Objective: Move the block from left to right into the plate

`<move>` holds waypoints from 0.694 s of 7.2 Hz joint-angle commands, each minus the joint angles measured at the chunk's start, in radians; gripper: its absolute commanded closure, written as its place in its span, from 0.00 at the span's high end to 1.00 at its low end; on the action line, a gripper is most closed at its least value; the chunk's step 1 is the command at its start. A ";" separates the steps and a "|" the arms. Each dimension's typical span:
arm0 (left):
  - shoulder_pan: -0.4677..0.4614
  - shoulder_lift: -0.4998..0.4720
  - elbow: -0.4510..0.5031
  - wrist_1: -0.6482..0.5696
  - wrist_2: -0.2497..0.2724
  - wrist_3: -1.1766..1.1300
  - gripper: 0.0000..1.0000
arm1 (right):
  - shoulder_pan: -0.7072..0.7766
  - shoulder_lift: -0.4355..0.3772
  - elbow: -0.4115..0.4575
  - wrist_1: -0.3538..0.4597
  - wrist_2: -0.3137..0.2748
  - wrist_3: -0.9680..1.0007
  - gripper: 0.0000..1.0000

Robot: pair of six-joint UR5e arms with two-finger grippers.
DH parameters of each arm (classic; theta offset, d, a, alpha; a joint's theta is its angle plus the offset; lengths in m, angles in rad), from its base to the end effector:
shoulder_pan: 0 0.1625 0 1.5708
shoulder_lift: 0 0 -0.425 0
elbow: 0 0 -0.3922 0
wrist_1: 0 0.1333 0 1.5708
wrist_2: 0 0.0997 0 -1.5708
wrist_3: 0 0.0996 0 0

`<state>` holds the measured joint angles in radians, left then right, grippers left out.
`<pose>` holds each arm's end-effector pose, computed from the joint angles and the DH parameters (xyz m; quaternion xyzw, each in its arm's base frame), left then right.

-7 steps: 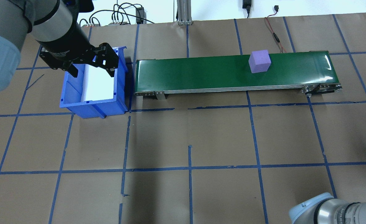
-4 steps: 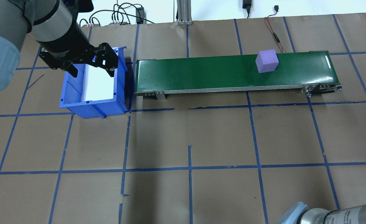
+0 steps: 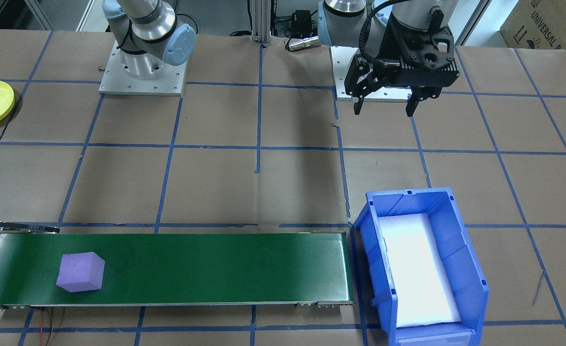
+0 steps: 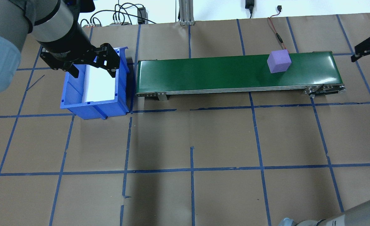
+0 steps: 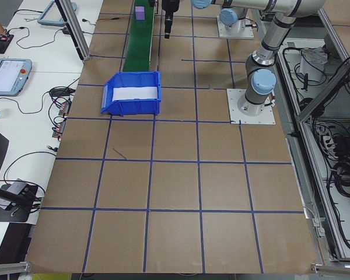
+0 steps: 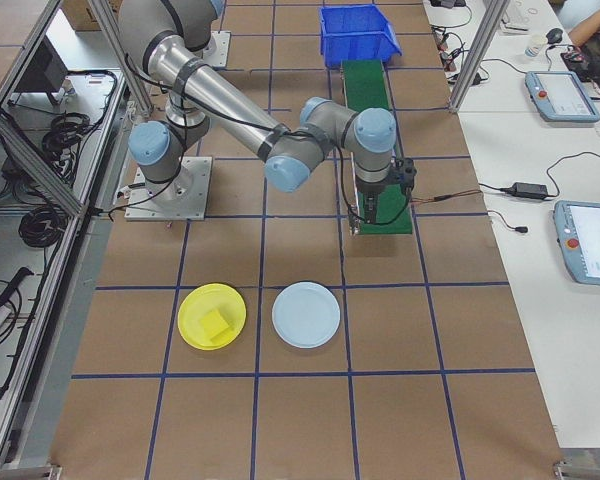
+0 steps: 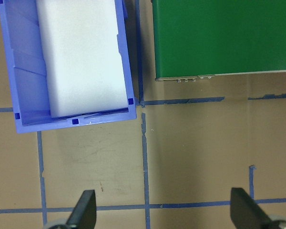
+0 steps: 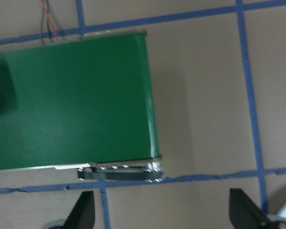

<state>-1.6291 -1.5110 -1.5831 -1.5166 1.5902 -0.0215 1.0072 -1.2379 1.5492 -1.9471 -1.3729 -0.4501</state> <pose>-0.1589 -0.4672 0.5164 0.0179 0.9985 -0.0512 0.0077 -0.2010 -0.6041 0.3531 0.0532 0.9932 -0.0762 0.0706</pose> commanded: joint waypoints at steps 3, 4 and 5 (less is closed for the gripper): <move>0.000 0.000 0.000 0.001 0.001 -0.002 1.00 | 0.142 0.064 -0.018 -0.030 0.046 0.143 1.00; 0.000 0.002 0.000 0.000 0.002 0.000 1.00 | 0.146 0.086 -0.017 -0.052 0.066 0.130 1.00; 0.000 0.002 0.000 -0.002 0.001 -0.002 1.00 | 0.148 0.089 -0.011 -0.090 0.067 0.093 1.00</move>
<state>-1.6291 -1.5101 -1.5831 -1.5171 1.5914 -0.0221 1.1474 -1.1600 1.5332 -1.9995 -1.3138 -0.3298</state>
